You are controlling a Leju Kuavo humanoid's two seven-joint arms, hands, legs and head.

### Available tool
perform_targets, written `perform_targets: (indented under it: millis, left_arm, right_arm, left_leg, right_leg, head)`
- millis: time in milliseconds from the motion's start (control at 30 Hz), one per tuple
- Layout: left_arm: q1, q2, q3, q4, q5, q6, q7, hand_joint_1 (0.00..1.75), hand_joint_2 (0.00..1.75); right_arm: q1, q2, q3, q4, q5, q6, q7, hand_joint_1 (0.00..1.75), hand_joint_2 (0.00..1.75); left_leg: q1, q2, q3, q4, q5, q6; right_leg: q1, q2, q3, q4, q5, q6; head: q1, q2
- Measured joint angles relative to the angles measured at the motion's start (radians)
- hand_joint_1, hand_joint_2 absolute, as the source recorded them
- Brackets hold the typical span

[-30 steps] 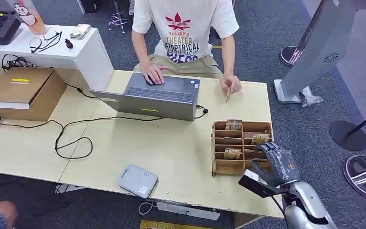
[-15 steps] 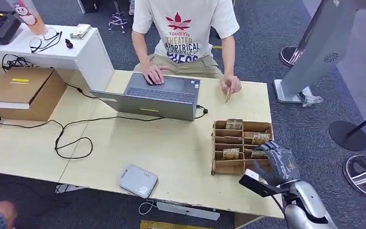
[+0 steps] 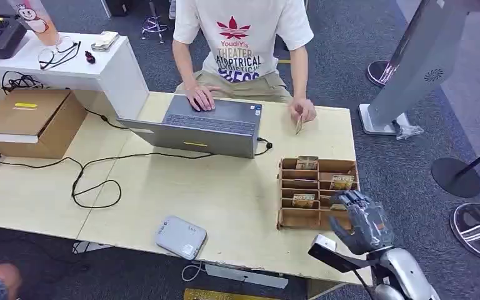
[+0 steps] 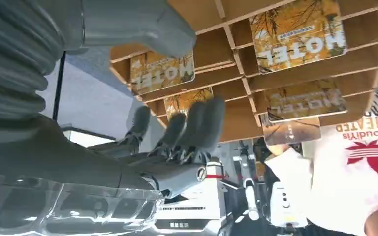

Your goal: Pass the card to the sensor for recognition and then transmit it.

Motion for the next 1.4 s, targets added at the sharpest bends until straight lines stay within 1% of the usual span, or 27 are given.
perform_targets:
  millis: [67, 133, 167, 200, 233, 300, 333, 400, 467, 533, 567, 600, 633, 667, 700, 733, 767, 800, 833, 867, 900, 933, 1133, 1267, 1300, 1333, 1400]
  left_arm:
    - [0.000, 0.000, 0.000, 0.000, -0.001, 0.000, 0.000, 0.00, 0.00]
    - [0.000, -0.001, 0.000, 0.000, -0.003, 0.000, 0.000, 0.00, 0.00]
    - [-0.001, -0.002, 0.000, 0.000, -0.003, 0.000, 0.000, 0.00, 0.00]
    - [-0.001, -0.002, 0.000, 0.000, -0.004, 0.000, 0.000, 0.00, 0.00]
    - [-0.002, -0.002, 0.000, 0.000, -0.005, 0.000, 0.002, 0.00, 0.00]
    - [-0.002, -0.002, 0.000, 0.000, -0.007, 0.000, 0.002, 0.00, 0.00]
    - [-0.002, -0.002, 0.000, 0.000, -0.008, 0.000, 0.002, 0.00, 0.00]
    - [-0.002, -0.002, 0.000, 0.000, -0.010, -0.001, -0.001, 0.00, 0.00]
    - [-0.002, -0.002, 0.000, 0.000, -0.013, -0.003, -0.009, 0.00, 0.00]
    - [-0.002, -0.002, 0.000, 0.000, -0.014, -0.008, -0.011, 0.00, 0.00]
    - [-0.002, -0.002, 0.000, 0.000, -0.016, -0.009, -0.013, 0.00, 0.00]
    - [-0.002, -0.002, 0.000, 0.000, -0.018, -0.011, -0.015, 0.00, 0.00]
    - [-0.002, -0.002, 0.000, 0.000, -0.019, -0.011, -0.018, 0.00, 0.00]
    - [-0.002, -0.002, 0.000, 0.000, -0.021, -0.012, -0.019, 0.00, 0.00]
    - [-0.002, -0.002, 0.000, 0.000, -0.021, -0.013, -0.020, 0.00, 0.00]
    - [-0.002, -0.002, 0.000, 0.000, -0.022, -0.014, -0.021, 0.00, 0.00]
    - [-0.002, -0.002, 0.000, 0.000, -0.025, -0.015, -0.022, 0.00, 0.00]
    - [-0.002, -0.002, 0.000, 0.000, -0.028, -0.016, -0.022, 0.00, 0.00]
    - [-0.003, -0.002, 0.000, 0.000, -0.030, -0.017, -0.021, 0.00, 0.00]
    - [-0.003, -0.002, 0.000, 0.000, -0.031, -0.017, -0.021, 0.00, 0.00]
    - [-0.003, -0.003, 0.000, 0.000, -0.031, -0.017, -0.021, 0.00, 0.00]
    - [-0.004, -0.003, 0.000, 0.000, -0.031, -0.017, -0.021, 0.00, 0.00]
    - [-0.006, -0.005, -0.002, 0.000, -0.038, -0.017, -0.016, 0.00, 0.00]
    - [-0.010, -0.005, -0.002, 0.000, -0.038, -0.018, -0.009, 0.00, 0.00]
    - [-0.012, -0.006, -0.002, 0.000, -0.038, -0.017, -0.009, 0.00, 0.00]
    - [-0.012, -0.005, -0.002, 0.000, -0.038, -0.018, -0.008, 0.00, 0.00]
    - [-0.012, -0.005, -0.002, 0.000, -0.038, -0.018, -0.008, 0.00, 0.00]
  right_arm:
    - [0.019, -0.011, 0.000, -0.030, 0.000, 0.004, 0.001, 0.94, 1.75]
    - [0.034, -0.020, -0.002, -0.055, 0.000, 0.007, 0.008, 1.15, 1.75]
    - [0.040, -0.023, -0.003, -0.064, 0.000, 0.009, 0.011, 1.19, 1.75]
    - [0.045, -0.026, -0.005, -0.073, 0.002, 0.010, 0.012, 1.27, 1.75]
    - [0.050, -0.029, -0.008, -0.081, 0.004, 0.010, 0.015, 1.29, 1.75]
    - [0.058, -0.036, -0.013, -0.093, 0.010, 0.010, 0.016, 1.27, 1.75]
    - [0.061, -0.039, -0.016, -0.098, 0.010, 0.010, 0.018, 1.31, 1.75]
    - [0.072, -0.044, -0.020, -0.109, 0.010, 0.010, 0.019, 1.33, 1.75]
    - [0.092, -0.049, -0.028, -0.126, 0.008, 0.010, 0.024, 1.29, 1.75]
    - [0.112, -0.054, -0.037, -0.140, 0.007, 0.009, 0.029, 1.31, 1.75]
    - [0.123, -0.057, -0.044, -0.148, 0.007, 0.008, 0.030, 1.17, 1.75]
    - [0.132, -0.059, -0.049, -0.155, 0.007, 0.008, 0.032, 1.19, 1.75]
    - [0.141, -0.061, -0.053, -0.160, 0.006, 0.008, 0.032, 1.13, 1.75]
    - [0.149, -0.065, -0.057, -0.165, 0.006, 0.007, 0.032, 1.03, 1.75]
    - [0.156, -0.066, -0.062, -0.168, 0.005, 0.007, 0.032, 1.03, 1.75]
    - [0.162, -0.066, -0.068, -0.171, 0.001, 0.007, 0.032, 0.98, 1.75]
    - [0.165, -0.068, -0.071, -0.171, -0.001, 0.008, 0.033, 0.89, 1.75]
    - [0.170, -0.069, -0.072, -0.171, -0.003, 0.008, 0.033, 0.87, 1.75]
    - [0.174, -0.069, -0.076, -0.171, -0.005, 0.008, 0.033, 0.80, 1.75]
    - [0.175, -0.069, -0.077, -0.171, -0.005, 0.008, 0.033, 0.65, 1.75]
    - [0.176, -0.070, -0.079, -0.171, -0.005, 0.008, 0.033, 0.52, 1.75]
    - [0.176, -0.070, -0.080, -0.171, -0.005, 0.008, 0.033, 0.47, 1.75]
    - [0.166, -0.069, -0.090, -0.161, -0.007, 0.020, 0.026, 0.45, 1.75]
    - [0.148, -0.069, -0.091, -0.147, -0.009, 0.027, 0.010, 0.47, 1.75]
    - [0.142, -0.069, -0.091, -0.142, -0.010, 0.028, 0.008, 0.51, 1.75]
    - [0.135, -0.069, -0.091, -0.138, -0.010, 0.031, 0.004, 0.49, 1.75]
    - [0.124, -0.069, -0.091, -0.129, -0.014, 0.037, -0.003, 0.58, 1.75]
  left_leg:
    - [0.000, 0.000, 0.000, 0.000, 0.000, 0.001]
    - [0.000, 0.000, 0.000, 0.000, 0.000, 0.001]
    - [0.000, 0.000, 0.000, 0.000, 0.000, 0.001]
    - [0.000, 0.000, 0.000, 0.000, -0.001, 0.001]
    - [0.000, 0.000, 0.000, 0.000, 0.000, 0.001]
    - [0.000, 0.000, 0.000, 0.000, 0.000, 0.001]
    - [0.000, 0.000, 0.000, 0.000, 0.000, 0.001]
    - [0.000, 0.000, 0.000, 0.000, -0.001, 0.001]
    - [0.000, 0.000, 0.000, 0.000, -0.001, 0.001]
    - [0.000, 0.000, 0.000, 0.000, -0.001, 0.002]
    - [0.000, 0.000, 0.000, 0.000, -0.001, 0.002]
    - [0.000, 0.000, 0.000, 0.000, -0.001, 0.002]
    - [0.000, 0.000, 0.000, 0.000, -0.001, 0.002]
    - [0.000, 0.000, 0.000, 0.000, -0.001, 0.002]
    - [0.000, 0.000, 0.000, 0.000, -0.002, 0.002]
    - [0.000, 0.000, 0.000, 0.000, -0.002, 0.003]
    - [0.000, 0.000, 0.000, 0.000, -0.002, 0.003]
    - [0.000, 0.001, 0.000, 0.000, -0.002, 0.003]
    - [0.000, 0.000, 0.000, 0.000, -0.002, 0.003]
    - [0.000, 0.001, 0.000, 0.001, -0.002, 0.003]
    - [0.000, 0.001, 0.000, 0.001, -0.002, 0.003]
    - [0.000, 0.001, 0.000, 0.001, -0.002, 0.003]
    - [0.000, 0.001, 0.000, 0.001, -0.002, 0.003]
    - [0.000, 0.001, 0.000, 0.001, -0.002, 0.003]
    - [0.000, 0.001, 0.000, 0.001, -0.002, 0.003]
    - [0.000, 0.001, 0.000, 0.001, -0.002, 0.003]
    - [0.000, 0.001, 0.000, 0.001, -0.002, 0.003]
  right_leg:
    - [0.000, 0.000, 0.000, 0.000, 0.000, 0.000]
    - [0.000, 0.000, 0.000, 0.000, 0.000, 0.000]
    - [0.000, 0.000, 0.000, 0.000, 0.000, 0.000]
    - [0.000, 0.000, 0.000, 0.000, 0.000, 0.000]
    - [0.000, 0.000, 0.000, 0.000, 0.000, 0.000]
    - [0.000, 0.000, 0.000, 0.000, 0.000, 0.000]
    - [0.000, 0.000, 0.000, 0.000, 0.000, 0.000]
    - [0.000, 0.000, 0.000, 0.000, 0.000, 0.000]
    - [0.000, 0.000, 0.000, 0.000, 0.000, 0.000]
    - [0.000, 0.000, 0.000, 0.000, 0.000, 0.000]
    - [0.000, 0.000, 0.000, 0.000, 0.000, 0.000]
    - [0.000, 0.000, 0.000, 0.000, 0.000, 0.000]
    - [0.000, 0.000, 0.000, 0.000, 0.000, 0.000]
    - [0.000, 0.000, 0.000, 0.000, -0.001, 0.001]
    - [0.000, 0.000, 0.000, 0.000, -0.001, 0.001]
    - [0.000, 0.000, 0.000, 0.000, -0.001, 0.001]
    - [0.000, 0.000, 0.000, 0.000, -0.001, 0.001]
    - [0.000, 0.000, 0.000, 0.000, -0.001, 0.001]
    - [0.000, 0.000, 0.000, 0.000, -0.001, 0.001]
    - [0.000, 0.000, 0.000, 0.000, -0.001, 0.001]
    - [0.000, 0.000, 0.000, 0.000, -0.001, 0.001]
    - [0.000, 0.000, 0.000, 0.000, -0.001, 0.001]
    - [0.000, 0.000, 0.000, 0.000, -0.001, 0.001]
    - [0.000, 0.000, 0.000, 0.000, -0.001, 0.001]
    - [0.000, 0.000, 0.000, 0.000, -0.001, 0.001]
    - [0.000, 0.000, 0.000, 0.000, -0.001, 0.001]
    - [0.000, 0.000, 0.000, 0.000, -0.001, 0.001]
  head:
    - [0.000, 0.000]
    - [0.000, 0.000]
    - [0.000, 0.000]
    - [0.000, 0.000]
    - [0.000, 0.000]
    - [0.000, 0.000]
    - [0.000, 0.000]
    - [0.000, 0.000]
    - [0.000, 0.000]
    - [0.000, 0.000]
    - [0.000, 0.000]
    - [0.000, 0.000]
    - [0.000, 0.000]
    - [0.000, 0.000]
    - [0.000, 0.000]
    - [0.000, 0.000]
    - [0.000, 0.000]
    - [0.000, 0.000]
    - [0.000, 0.000]
    - [0.000, 0.000]
    - [0.000, 0.000]
    - [0.000, 0.000]
    - [0.000, 0.000]
    - [0.000, 0.000]
    - [0.000, 0.000]
    - [0.000, 0.000]
    - [0.000, 0.000]
